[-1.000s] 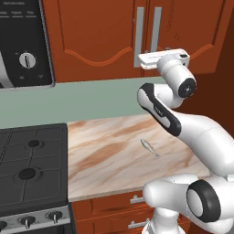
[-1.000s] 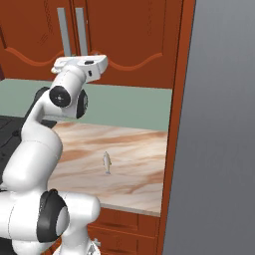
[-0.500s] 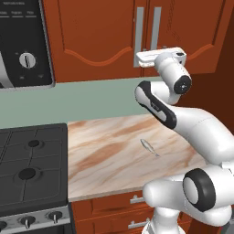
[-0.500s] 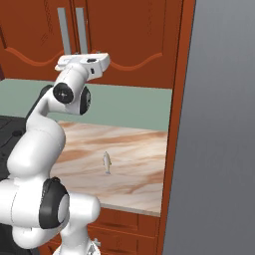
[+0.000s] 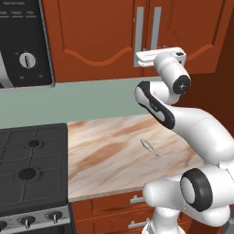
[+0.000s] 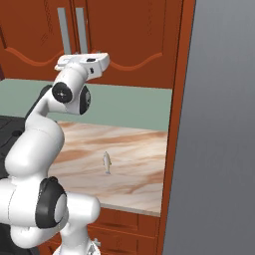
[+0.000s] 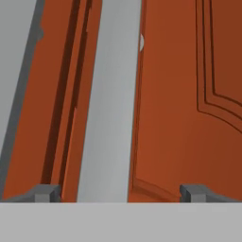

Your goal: Retrieve the tupperware from the cabinet, then place the raw meat into the tupperware to avoid contamination.

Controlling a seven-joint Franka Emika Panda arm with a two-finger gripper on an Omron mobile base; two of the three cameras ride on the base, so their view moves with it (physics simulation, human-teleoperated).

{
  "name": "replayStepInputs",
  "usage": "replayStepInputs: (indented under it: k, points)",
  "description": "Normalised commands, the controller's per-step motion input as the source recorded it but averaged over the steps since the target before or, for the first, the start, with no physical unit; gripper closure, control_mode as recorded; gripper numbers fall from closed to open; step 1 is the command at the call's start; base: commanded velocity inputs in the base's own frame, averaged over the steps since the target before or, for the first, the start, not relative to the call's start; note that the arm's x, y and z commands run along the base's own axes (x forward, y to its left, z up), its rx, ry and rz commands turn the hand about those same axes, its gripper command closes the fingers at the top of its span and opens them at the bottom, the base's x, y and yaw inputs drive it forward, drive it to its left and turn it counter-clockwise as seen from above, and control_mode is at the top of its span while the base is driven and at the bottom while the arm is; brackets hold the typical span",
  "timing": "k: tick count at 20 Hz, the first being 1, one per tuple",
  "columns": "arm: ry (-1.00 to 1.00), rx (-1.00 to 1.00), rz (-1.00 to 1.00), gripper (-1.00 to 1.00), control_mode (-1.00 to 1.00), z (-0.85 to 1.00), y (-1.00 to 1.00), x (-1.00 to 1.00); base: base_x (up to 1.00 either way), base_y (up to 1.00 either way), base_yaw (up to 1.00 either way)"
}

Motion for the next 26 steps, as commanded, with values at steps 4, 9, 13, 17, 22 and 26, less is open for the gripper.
replayStepInputs:
  k: [4,9,13,17,22,26]
  points:
    - [0.06,0.00,0.00,1.00,-1.00,0.00,0.00,0.44,0.00,0.00,0.00]
    - [0.08,0.00,0.00,1.00,-1.00,0.00,0.00,0.42,0.00,0.00,0.00]
    - [0.14,0.00,0.00,1.00,-1.00,0.00,0.00,0.47,0.00,0.00,0.00]
    - [0.23,0.01,0.00,1.00,-1.00,0.00,0.00,0.56,0.00,0.00,0.00]
    - [0.22,0.01,0.00,1.00,-1.00,0.00,0.00,0.51,0.00,0.00,0.00]
    - [0.19,0.01,0.00,1.00,-1.00,-0.05,0.00,0.46,0.00,0.00,0.00]
